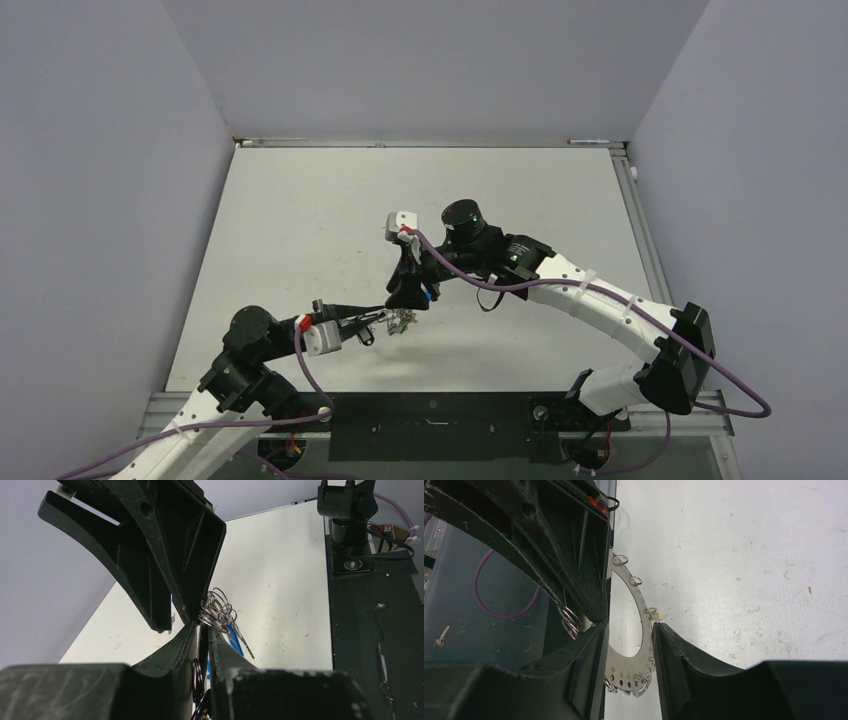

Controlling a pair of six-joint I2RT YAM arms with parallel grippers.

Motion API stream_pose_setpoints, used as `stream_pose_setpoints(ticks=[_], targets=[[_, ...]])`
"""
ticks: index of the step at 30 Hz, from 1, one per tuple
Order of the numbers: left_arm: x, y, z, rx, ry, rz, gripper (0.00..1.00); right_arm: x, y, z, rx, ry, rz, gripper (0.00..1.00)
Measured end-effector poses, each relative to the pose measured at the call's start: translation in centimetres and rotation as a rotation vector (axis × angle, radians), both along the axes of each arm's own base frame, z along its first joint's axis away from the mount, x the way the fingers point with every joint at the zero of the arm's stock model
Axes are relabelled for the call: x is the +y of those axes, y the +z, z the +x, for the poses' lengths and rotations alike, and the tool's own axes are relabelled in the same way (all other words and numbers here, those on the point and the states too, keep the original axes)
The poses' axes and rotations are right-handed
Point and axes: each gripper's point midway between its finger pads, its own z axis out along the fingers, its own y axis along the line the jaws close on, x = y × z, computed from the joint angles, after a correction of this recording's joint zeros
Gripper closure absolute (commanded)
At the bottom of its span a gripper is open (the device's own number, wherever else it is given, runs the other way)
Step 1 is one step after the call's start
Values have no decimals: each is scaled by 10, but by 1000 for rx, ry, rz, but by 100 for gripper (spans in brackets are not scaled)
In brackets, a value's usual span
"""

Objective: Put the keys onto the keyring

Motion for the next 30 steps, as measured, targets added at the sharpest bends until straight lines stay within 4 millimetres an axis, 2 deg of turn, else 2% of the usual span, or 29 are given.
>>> stream_pose_setpoints(ticks=[13,20,30], targets=[[0,0,0,6,0,-2,100,-2,1,-3,-6,-6,-5,61],[0,0,-1,7,-4,-2,100,-5,11,-7,-27,-8,16,61],[-1,-4,0,24,-5,7,100,-5,15,-19,-32,20,18,59]])
